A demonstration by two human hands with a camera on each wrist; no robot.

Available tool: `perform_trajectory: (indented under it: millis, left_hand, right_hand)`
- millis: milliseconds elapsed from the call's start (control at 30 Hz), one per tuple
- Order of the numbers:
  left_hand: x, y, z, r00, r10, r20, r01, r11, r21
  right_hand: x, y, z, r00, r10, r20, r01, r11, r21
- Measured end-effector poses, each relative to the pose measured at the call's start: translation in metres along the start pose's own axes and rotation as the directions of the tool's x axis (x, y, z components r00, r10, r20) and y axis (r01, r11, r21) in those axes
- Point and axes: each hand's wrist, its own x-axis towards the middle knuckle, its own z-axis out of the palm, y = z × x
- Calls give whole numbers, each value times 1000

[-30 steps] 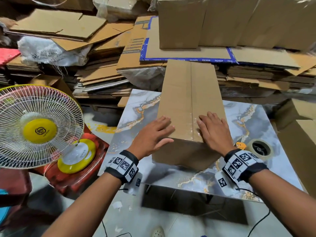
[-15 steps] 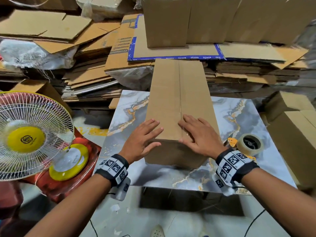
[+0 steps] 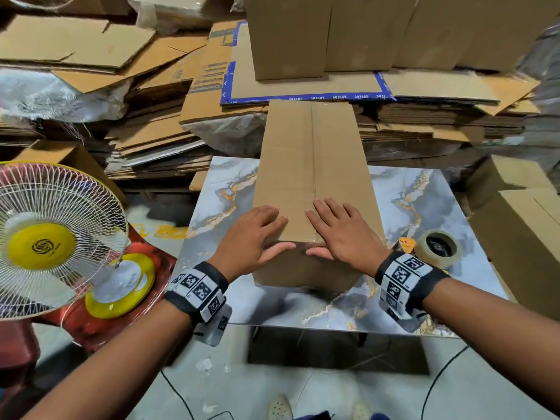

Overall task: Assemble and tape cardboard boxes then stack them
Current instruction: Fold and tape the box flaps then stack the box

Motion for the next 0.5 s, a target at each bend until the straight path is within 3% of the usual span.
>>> perform_trajectory:
  millis: [167,333,500]
  left_hand:
    - [13,-4,17,986,86,140,-95,994,59]
    - [6,-10,23,990,61,124,-70,995,70]
    - [4,-8,18,989,59,133,-75,991,115]
  right_hand:
    - [-7,3,-2,997,-17,-74,18,1000,18]
    - [2,0,0,999,-30,14,30,1000,1]
    - [-4,5,-3,994,-90,-59,93,994,56]
